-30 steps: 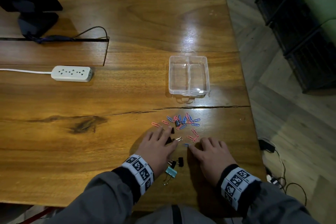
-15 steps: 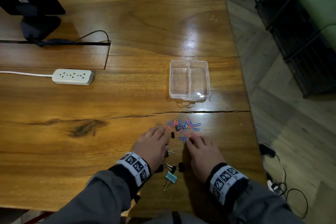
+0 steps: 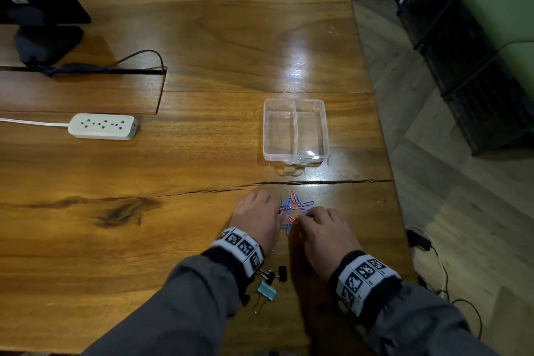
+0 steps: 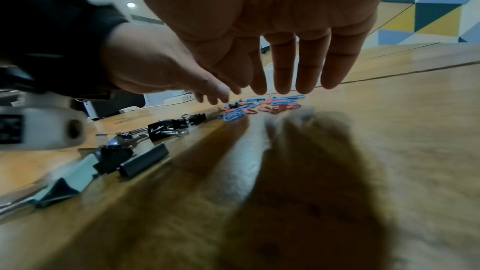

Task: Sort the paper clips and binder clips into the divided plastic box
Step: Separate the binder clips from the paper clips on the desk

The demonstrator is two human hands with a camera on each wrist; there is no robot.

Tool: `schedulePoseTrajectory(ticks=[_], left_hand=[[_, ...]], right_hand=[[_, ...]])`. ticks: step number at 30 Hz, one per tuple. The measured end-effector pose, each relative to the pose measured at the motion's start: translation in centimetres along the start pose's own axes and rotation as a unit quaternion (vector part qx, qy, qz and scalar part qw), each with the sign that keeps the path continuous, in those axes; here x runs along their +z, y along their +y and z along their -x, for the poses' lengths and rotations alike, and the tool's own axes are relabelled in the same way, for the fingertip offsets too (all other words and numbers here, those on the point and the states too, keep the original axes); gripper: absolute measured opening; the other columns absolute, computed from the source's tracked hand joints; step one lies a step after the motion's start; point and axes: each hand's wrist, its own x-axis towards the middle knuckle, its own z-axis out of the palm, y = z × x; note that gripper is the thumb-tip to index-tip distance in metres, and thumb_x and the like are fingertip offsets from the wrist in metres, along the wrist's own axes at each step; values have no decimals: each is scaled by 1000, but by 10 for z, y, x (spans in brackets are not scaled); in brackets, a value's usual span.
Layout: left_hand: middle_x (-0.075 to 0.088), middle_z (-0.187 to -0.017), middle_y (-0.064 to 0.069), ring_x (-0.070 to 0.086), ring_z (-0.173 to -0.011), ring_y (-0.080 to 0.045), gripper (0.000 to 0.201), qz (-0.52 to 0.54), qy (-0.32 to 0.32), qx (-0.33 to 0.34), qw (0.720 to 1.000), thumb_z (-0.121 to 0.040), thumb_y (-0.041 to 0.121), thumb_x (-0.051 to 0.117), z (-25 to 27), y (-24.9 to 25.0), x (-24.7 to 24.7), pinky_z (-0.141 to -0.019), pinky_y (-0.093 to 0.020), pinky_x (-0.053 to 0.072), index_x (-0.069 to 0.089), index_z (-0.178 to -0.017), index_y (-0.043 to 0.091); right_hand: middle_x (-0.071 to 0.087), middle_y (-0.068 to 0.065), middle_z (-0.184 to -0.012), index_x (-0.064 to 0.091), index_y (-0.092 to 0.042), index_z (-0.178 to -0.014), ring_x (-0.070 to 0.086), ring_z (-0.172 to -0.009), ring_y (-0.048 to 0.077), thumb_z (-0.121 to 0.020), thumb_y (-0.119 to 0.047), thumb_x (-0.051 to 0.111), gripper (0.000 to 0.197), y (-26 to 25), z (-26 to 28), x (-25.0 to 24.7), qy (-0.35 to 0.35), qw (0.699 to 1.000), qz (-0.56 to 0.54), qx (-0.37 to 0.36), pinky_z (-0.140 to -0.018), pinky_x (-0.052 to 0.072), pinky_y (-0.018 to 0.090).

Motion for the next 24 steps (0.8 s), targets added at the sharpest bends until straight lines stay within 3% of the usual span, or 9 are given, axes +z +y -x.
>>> schedulePoseTrajectory(ticks=[8, 12, 15, 19, 22, 24], left_hand=[[54, -108, -2, 48, -105, -23, 23, -2, -22, -4, 1000, -89, 37, 60, -21, 2, 2, -93, -39, 42, 55, -103, 20], [52, -85, 9, 52, -85, -16, 22, 103, -29, -28, 994, -88, 33, 62, -14, 1, -6, -69, -29, 39, 44, -79, 26], [57, -79, 10, 53, -75, -11, 14, 159, -46, -63, 984, -88, 26, 61, -1, -13, -17, -59, -25, 38, 52, -78, 26], [60, -83, 7, 56, -78, -11, 8, 140, -101, -107, 979, -88, 27, 63, 16, -46, -28, -67, -28, 47, 59, -81, 24], [51, -85, 9, 51, -83, -12, 9, 93, -72, -129, 985, -89, 28, 60, 20, -57, -28, -70, -28, 38, 58, -81, 25], [51, -86, 6, 49, -85, -14, 7, 99, -42, -131, 986, -90, 24, 57, 19, -57, -25, -72, -27, 35, 59, -83, 23]], right_hand=[[51, 3, -133, 52, -23, -129, 42, -119, 26, -87, -20, 50, 42, 7, 10, 2, -3, 1000, -19, 4, -100, 40, 43], [51, 4, -132, 50, -23, -131, 42, -117, 27, -87, -19, 48, 45, 12, 11, 3, -7, 999, -31, 9, -98, 40, 41], [49, 3, -134, 46, -22, -135, 41, -120, 24, -90, -16, 48, 46, 17, 10, 3, -2, 997, -71, 17, -102, 39, 39], [46, 4, -136, 43, -20, -137, 39, -122, 24, -89, -14, 52, 50, 15, 7, 2, 21, 994, -103, 15, -104, 39, 37], [37, 6, -147, 34, -24, -142, 31, -134, 27, -88, -17, 56, 58, 5, -4, 2, 21, 996, -79, -18, -108, 38, 44], [24, 6, -157, 23, -27, -147, 19, -142, 31, -89, -18, 55, 67, -10, -20, 2, -3, 996, -17, -84, -113, 27, 52]])
